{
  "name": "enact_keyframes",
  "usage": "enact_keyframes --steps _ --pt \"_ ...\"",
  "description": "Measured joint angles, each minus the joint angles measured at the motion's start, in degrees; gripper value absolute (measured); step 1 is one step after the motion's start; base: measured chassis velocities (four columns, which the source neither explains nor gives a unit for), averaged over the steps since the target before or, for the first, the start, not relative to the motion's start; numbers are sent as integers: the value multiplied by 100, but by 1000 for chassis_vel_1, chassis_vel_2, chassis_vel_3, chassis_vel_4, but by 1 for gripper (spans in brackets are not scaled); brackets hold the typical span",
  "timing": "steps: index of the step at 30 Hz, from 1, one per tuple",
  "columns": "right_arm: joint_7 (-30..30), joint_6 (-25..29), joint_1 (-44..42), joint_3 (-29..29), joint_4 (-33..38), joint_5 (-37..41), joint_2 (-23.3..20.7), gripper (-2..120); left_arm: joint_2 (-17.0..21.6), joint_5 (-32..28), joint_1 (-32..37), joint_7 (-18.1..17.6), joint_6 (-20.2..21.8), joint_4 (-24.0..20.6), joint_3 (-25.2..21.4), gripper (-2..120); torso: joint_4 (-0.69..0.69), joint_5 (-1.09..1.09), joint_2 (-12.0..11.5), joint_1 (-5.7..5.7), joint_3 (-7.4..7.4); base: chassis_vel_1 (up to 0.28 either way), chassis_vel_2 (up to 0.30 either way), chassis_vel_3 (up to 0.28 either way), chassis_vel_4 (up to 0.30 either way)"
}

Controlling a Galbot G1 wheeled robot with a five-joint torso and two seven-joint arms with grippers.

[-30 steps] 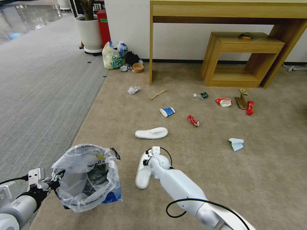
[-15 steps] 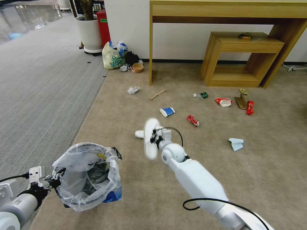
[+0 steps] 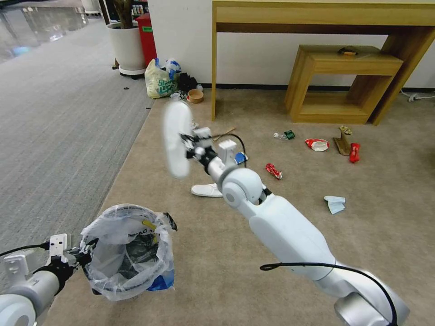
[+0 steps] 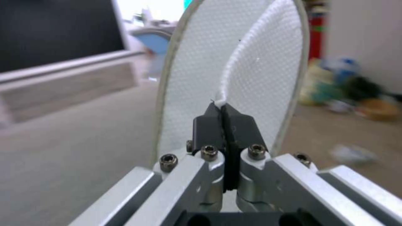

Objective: Pick up the trash bin and place the garbage on the floor into it.

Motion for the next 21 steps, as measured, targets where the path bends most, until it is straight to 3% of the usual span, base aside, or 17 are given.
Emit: enact_keyframes --steps 9,21 --pt "-178 -82 132 -1102 823 327 -153 0 328 -54 -109 -89 0 250 251 0 -1 0 1 0 0 0 0 0 0" --pt "-599 65 216 -2046 628 -350 -31 0 399 -108 -157 -105 0 332 349 0 0 0 1 0 0 0 0 0 0"
